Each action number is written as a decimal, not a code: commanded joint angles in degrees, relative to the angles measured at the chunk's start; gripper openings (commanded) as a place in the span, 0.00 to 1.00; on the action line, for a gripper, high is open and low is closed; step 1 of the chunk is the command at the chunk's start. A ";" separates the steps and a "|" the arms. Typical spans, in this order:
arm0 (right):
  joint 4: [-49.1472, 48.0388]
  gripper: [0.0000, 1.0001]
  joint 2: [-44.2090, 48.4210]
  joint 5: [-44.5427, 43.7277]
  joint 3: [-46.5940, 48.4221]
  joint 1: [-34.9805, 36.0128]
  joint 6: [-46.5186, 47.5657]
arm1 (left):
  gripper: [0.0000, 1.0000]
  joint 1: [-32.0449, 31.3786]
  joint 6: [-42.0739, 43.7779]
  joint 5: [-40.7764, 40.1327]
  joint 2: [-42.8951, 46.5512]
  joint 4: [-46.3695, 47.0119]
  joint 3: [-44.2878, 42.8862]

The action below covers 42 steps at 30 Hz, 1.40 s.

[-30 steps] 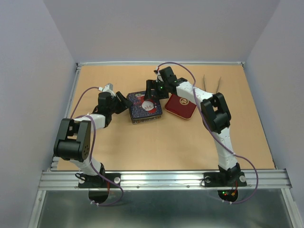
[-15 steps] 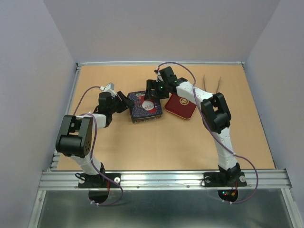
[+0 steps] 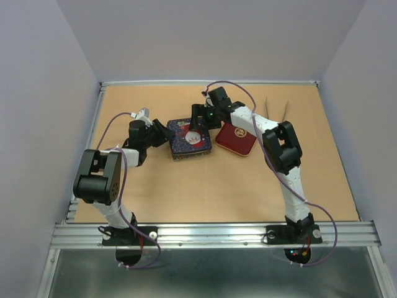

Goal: Pack the chocolate

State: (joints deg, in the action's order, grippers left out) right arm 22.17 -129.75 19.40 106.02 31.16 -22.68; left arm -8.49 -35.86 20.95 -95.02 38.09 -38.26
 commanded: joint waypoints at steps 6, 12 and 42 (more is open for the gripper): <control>-1.61 1.00 3.19 2.84 2.44 1.45 -0.26 | 0.41 -0.56 1.49 0.76 -2.45 -1.97 2.75; -1.61 1.00 3.02 3.01 3.76 1.63 -0.53 | 0.41 -0.47 0.44 1.81 -2.18 0.14 3.89; 1.29 1.00 2.84 -6.12 1.39 5.05 2.55 | 0.38 -1.79 -2.55 -5.12 -1.39 -12.77 0.74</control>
State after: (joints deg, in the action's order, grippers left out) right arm 23.27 -129.01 13.23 106.32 33.08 -21.56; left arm -8.29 -40.36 19.16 -94.63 38.33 -37.39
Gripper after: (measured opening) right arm 1.000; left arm 0.468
